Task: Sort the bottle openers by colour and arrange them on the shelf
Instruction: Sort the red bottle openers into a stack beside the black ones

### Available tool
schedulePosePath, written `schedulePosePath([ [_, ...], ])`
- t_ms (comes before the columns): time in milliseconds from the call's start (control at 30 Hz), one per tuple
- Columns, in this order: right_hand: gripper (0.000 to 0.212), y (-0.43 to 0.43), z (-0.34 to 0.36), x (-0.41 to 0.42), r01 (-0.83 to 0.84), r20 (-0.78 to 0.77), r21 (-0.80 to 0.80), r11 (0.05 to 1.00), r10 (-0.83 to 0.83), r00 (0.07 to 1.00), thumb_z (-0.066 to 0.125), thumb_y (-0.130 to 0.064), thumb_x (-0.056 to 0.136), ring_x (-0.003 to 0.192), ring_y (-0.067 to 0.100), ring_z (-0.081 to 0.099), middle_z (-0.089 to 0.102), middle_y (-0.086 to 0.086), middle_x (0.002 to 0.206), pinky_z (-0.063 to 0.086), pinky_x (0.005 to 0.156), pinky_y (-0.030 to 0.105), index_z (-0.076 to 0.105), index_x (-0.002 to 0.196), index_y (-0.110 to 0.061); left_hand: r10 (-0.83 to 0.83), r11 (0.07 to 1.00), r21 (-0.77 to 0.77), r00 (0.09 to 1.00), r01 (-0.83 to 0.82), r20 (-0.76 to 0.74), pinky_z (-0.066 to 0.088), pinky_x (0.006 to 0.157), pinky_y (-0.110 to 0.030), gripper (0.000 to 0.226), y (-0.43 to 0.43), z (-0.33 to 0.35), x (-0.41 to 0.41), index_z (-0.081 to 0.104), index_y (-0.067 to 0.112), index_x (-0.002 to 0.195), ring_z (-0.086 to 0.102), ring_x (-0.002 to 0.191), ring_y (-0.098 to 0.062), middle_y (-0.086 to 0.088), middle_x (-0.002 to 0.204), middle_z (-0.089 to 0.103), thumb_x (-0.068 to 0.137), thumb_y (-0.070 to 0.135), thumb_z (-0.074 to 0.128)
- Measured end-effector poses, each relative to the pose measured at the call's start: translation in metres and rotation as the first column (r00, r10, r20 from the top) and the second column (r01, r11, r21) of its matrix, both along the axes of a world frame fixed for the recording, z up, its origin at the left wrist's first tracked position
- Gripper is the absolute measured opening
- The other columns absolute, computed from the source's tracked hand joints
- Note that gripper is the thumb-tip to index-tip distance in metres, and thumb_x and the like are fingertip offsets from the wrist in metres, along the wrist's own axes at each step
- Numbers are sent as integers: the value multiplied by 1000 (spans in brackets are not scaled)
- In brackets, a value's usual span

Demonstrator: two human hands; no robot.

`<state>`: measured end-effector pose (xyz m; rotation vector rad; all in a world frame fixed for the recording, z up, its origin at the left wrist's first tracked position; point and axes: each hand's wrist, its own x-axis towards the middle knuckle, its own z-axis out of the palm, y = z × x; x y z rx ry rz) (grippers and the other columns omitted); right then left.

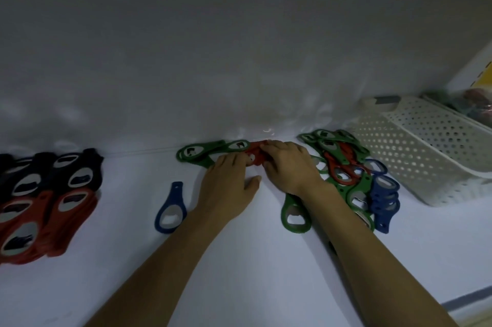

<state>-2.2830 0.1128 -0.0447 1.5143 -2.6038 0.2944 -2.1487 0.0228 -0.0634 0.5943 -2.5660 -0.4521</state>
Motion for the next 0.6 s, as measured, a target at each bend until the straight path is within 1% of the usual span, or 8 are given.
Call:
schedulePosePath([
  [67, 39, 4, 1, 0, 3, -36, -33, 999, -4, 999, 52, -31, 91, 112, 25, 51, 57, -1, 128, 35, 91, 34, 54, 129, -25, 1, 999, 32, 999, 1, -41, 44, 88, -27, 34, 0, 1, 1, 52, 19, 116, 50, 105, -15, 1, 118, 56, 90, 40, 54],
  [133, 36, 6, 0, 1, 4, -67, -56, 998, -8, 998, 54, -34, 90, 108, 25, 51, 58, 0, 123, 34, 85, 33, 59, 124, -24, -9, 999, 40, 998, 11, -59, 44, 86, -26, 31, 1, 1, 2, 53, 20, 115, 51, 103, -15, 3, 116, 57, 90, 38, 55],
  [200, 46, 6, -4, 2, 22, -25, -65, 998, -24, 999, 55, -36, 90, 116, 26, 48, 53, 4, 131, 34, 93, 34, 51, 134, -21, -12, 1000, 2, 998, 12, -63, 44, 85, -27, 27, 2, -1, 2, 55, 19, 114, 53, 102, -16, 2, 113, 59, 91, 34, 55],
  [300, 62, 8, -6, -1, 24, 51, -43, 999, -22, 998, 51, -40, 92, 129, 26, 42, 45, 5, 144, 27, 108, 37, 33, 146, -18, 21, 1000, 2, 994, -21, -104, 45, 76, -27, 16, 1, -1, 3, 60, 17, 106, 57, 93, -17, -1, 103, 64, 94, 26, 53],
  [367, 68, 10, -3, -2, 30, 58, -72, 997, -26, 998, 54, -45, 90, 124, 29, 45, 53, 7, 136, 27, 107, 39, 31, 147, -17, 51, 998, 35, 991, -47, -120, 47, 72, -29, 15, -2, -1, 3, 60, 17, 104, 57, 87, -16, -1, 100, 64, 95, 26, 51],
  [433, 71, 11, 0, -2, 42, 29, -102, 994, -39, 999, 57, -48, 88, 118, 30, 49, 61, 7, 125, 28, 105, 40, 32, 146, -16, 57, 997, 62, 989, -49, -135, 50, 74, -31, 16, -3, -1, 3, 59, 17, 105, 58, 87, -16, -1, 99, 65, 95, 26, 51],
  [500, 57, 11, 1, 1, 13, -58, -105, 994, -19, 998, 52, -49, 91, 109, 27, 52, 65, 4, 116, 29, 102, 37, 45, 138, -17, 59, 996, 82, 983, -45, -174, 51, 77, -33, 16, -2, 0, 2, 60, 14, 105, 60, 87, -18, -3, 98, 65, 95, 23, 51],
  [600, 33, 12, 3, 4, -47, -161, -159, 986, 21, 987, 44, -42, 97, 94, 22, 56, 69, -2, 100, 31, 96, 35, 66, 110, -21, 100, 989, 133, 961, -67, -259, 49, 79, -27, 18, -1, 2, 2, 63, 11, 105, 60, 84, -16, -1, 95, 65, 95, 21, 51],
])
